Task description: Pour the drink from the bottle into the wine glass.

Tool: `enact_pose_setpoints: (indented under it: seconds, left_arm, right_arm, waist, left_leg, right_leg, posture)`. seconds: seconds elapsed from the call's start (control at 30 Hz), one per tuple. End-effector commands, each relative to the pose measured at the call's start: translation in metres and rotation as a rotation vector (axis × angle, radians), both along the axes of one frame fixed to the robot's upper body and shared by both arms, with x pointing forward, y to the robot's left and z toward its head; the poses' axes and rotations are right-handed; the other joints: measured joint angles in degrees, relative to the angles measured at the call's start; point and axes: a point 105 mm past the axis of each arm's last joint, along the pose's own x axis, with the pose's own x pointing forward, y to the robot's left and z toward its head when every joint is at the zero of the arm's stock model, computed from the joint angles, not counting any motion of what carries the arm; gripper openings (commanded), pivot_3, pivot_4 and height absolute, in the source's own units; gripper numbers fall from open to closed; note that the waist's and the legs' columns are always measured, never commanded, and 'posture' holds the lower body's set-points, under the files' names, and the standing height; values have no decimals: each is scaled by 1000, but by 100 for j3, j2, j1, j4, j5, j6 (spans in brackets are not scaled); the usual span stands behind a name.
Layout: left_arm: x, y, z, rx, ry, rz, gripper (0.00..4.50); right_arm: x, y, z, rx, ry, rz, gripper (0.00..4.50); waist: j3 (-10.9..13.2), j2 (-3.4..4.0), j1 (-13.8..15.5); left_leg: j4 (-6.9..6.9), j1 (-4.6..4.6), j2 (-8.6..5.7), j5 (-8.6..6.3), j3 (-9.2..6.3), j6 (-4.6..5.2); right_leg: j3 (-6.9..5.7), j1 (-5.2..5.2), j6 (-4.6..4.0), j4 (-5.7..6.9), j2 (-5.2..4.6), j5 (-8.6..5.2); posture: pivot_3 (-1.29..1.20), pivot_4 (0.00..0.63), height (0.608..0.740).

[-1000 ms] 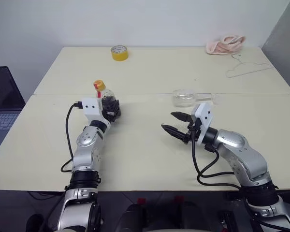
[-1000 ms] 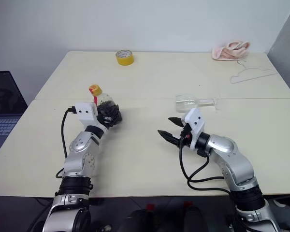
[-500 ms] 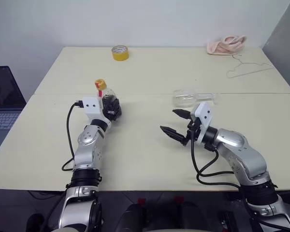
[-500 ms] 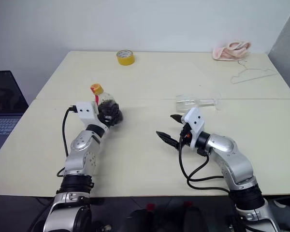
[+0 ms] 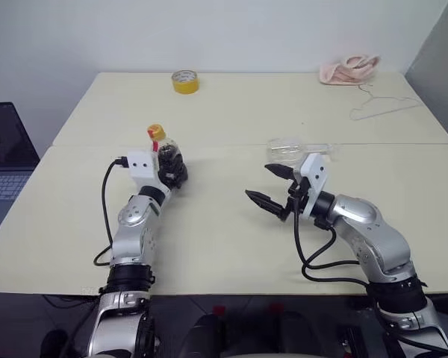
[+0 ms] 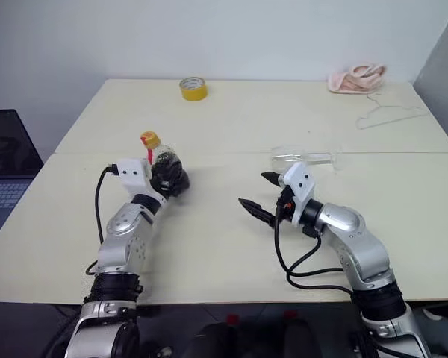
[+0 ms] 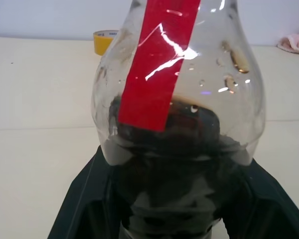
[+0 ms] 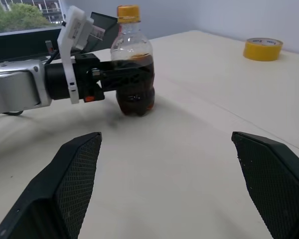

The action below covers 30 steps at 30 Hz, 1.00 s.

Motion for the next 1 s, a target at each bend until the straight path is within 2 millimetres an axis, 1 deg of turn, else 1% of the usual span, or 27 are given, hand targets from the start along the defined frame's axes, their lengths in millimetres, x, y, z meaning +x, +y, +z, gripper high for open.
enact_pose_setpoints:
  seconds: [0.03, 0.1, 0.13, 0.2, 0.3, 0.43, 0.5, 0.6, 0.67, 0.8, 1.0]
  left_arm:
    - [-20, -22, 1, 28, 8, -94, 2087]
    - [-34, -34, -5, 41, 36, -157, 2079]
    - [-42, -40, -8, 37, 49, -188, 2079]
    - [-52, -48, -9, 39, 59, -230, 2068]
    - [-57, -60, -5, 56, 59, -278, 2066]
    - [-60, -84, -12, 77, 75, -359, 2066]
    - [-61, -90, -14, 72, 77, -376, 2066]
    - [-62, -99, -17, 93, 60, -401, 2065]
    - [-61, -101, -15, 79, 46, -399, 2065]
    - [-70, -114, -17, 49, 35, -438, 2051]
    - [-72, -113, -17, 51, 28, -434, 2051]
  right_arm:
    - [-4, -1, 31, 62, -82, 11, 4500]
    - [-6, 1, 42, 85, -92, 23, 4500]
    - [-10, 4, 51, 98, -101, 49, 4500]
    - [-17, 10, 62, 102, -111, 98, 4500]
    - [-23, 16, 68, 85, -108, 146, 4500]
    - [-24, 29, 77, 101, -102, 199, 4500]
    - [-23, 35, 77, 98, -93, 216, 4500]
    - [-13, 44, 74, 63, -96, 206, 4500]
    - [-9, 49, 73, 49, -100, 199, 4500]
    - [-6, 70, 69, 34, -79, 225, 4500]
    - [-5, 82, 63, 27, -63, 227, 4500]
  waist:
    - [0, 0, 3]
    - [-1, 2, 7]
    - [-1, 1, 9]
    - [-1, 2, 16]
    - [-2, 1, 70]
    - [-3, 0, 124]
    - [-3, 0, 142]
    - [-3, 0, 176]
    - [-3, -1, 183]
    - [-3, 0, 175]
    - [-3, 0, 181]
  left_leg:
    - [0, 0, 0, 0, 1, -1]
    - [0, 0, 1, -1, 0, -1]
    - [-1, 0, 1, 0, 0, -1]
    - [0, 0, 1, -1, 2, -1]
    - [4, 0, 1, -1, -2, -1]
    - [8, 1, -5, -1, -3, 1]
    - [7, 2, -5, -1, -2, 1]
    - [8, 2, -6, -1, -3, 1]
    - [9, 2, -8, -1, -5, 1]
    - [9, 2, -7, -1, -3, 0]
    - [9, 1, -9, -1, -7, 0]
  right_leg:
    - [1, 0, 0, 1, 0, 0]
    - [0, -1, 0, 2, 0, 0]
    - [1, -1, 0, 2, 0, 0]
    - [2, 0, 0, 1, 0, 0]
    - [-2, 5, 0, -1, 0, 0]
    - [-2, 11, 0, -3, -2, 0]
    - [-2, 11, 0, -3, -2, 0]
    - [-3, 12, 0, -5, -3, 0]
    - [-4, 13, 0, -5, -4, 0]
    - [-2, 11, 0, -4, -6, 0]
    - [-3, 9, 0, -4, -6, 0]
  posture:
    - [0, 150, 740]
    - [0, 150, 740]
    - [0, 150, 740]
    - [0, 150, 740]
    - [0, 150, 740]
    - [0, 150, 740]
    - [0, 150, 740]
    - [0, 150, 740]
    - [0, 150, 740]
    - [0, 150, 740]
    - [0, 150, 740]
